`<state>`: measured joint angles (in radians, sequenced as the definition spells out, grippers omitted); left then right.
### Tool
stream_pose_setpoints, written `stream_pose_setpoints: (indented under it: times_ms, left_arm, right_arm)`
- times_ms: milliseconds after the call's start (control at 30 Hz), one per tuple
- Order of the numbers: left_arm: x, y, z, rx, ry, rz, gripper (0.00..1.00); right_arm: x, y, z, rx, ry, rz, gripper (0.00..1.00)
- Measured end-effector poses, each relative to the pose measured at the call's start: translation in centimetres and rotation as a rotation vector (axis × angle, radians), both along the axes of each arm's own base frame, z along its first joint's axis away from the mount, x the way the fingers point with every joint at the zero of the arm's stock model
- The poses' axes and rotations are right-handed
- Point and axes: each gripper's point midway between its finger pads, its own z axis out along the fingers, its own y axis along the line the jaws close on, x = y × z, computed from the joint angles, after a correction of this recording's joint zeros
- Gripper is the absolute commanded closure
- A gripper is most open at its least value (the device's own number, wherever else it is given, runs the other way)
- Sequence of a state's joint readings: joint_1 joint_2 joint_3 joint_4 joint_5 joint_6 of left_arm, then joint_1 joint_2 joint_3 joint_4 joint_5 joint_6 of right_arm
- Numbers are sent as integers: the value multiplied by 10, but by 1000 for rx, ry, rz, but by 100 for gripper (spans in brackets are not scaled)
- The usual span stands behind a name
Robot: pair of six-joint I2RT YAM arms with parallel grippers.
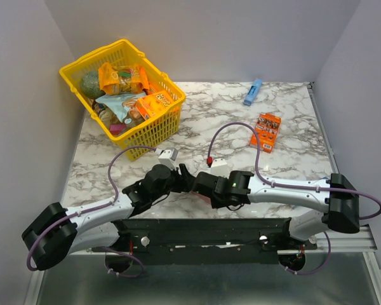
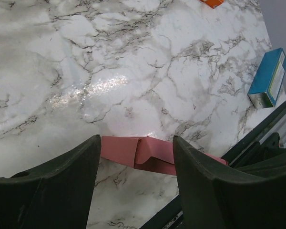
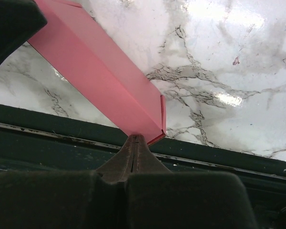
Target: Fold the paper box
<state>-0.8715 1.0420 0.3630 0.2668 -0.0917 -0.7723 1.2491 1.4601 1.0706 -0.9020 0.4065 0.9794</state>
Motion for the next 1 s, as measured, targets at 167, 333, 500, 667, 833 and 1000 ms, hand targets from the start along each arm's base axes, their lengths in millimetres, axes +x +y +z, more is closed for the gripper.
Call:
stream_pose_setpoints:
  times_ms: [167, 333, 500, 667, 833, 1000]
  left_arm:
    - [0, -2, -4, -3, 17, 0, 51]
    - [-1, -5, -3, -36, 11, -7, 53]
    - [-4, -4, -6, -65, 6, -11, 54]
    - [-6, -3, -7, -79, -8, -18, 54]
    - [-8, -2, -9, -83, -21, -31, 57]
    - [-10, -2, -9, -109, -43, -42, 61]
  right_arm:
    - [0, 0, 0, 1, 1, -3, 98]
    - [0, 0, 0, 4, 2, -9, 98]
    - [0, 0, 0, 6, 2, -13, 98]
    - [-1, 0, 0, 7, 3, -12, 98]
    - [-2, 1, -1, 9, 6, -15, 98]
    - [-3, 1, -1, 13, 10, -17, 98]
